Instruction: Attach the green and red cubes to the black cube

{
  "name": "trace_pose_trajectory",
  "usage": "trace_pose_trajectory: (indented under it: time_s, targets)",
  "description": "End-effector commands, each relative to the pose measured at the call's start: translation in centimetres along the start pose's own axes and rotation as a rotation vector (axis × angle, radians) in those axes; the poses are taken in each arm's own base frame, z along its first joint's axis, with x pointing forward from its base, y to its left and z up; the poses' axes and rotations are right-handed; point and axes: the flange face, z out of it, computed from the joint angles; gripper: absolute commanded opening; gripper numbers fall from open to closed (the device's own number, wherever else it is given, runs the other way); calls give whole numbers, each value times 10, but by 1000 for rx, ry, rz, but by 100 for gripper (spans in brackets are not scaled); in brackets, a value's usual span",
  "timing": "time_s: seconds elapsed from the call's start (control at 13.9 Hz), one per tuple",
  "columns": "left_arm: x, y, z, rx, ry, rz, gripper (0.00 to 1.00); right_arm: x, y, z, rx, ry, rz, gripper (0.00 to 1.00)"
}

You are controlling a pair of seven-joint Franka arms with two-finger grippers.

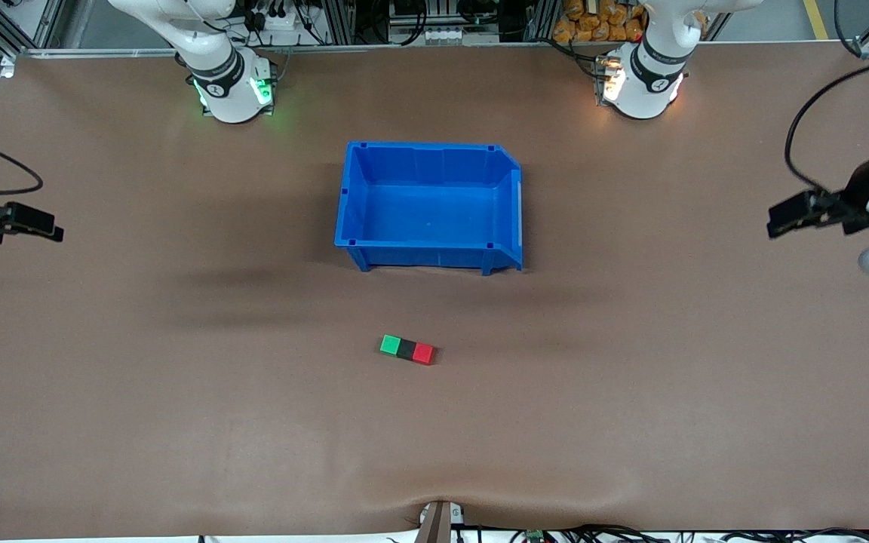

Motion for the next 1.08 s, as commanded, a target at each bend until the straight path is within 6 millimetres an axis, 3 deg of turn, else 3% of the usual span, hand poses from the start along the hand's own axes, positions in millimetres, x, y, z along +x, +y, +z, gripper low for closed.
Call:
trace_pose_trajectory:
  time_s: [0.0,0.22,0.5,0.72,1.01]
  targets:
    - [-27,-9,-18,-33,-21,35,100,-22,-4,-4,29,15,97,100]
    - [-52,-11,-33,-30,-27,49,100,-42,-14,-10,36,17,118,100]
    - [-88,-29,-46,-25,-15,39,100,-42,-34,-13,15,11,69,100]
    - [-113,-32,-46,-24,0,36,100,-45,-33,-20,15,2,63,100]
    - [-115,-31,-40,-16,-2,39,100,-45,-41,-33,13,22,47,100]
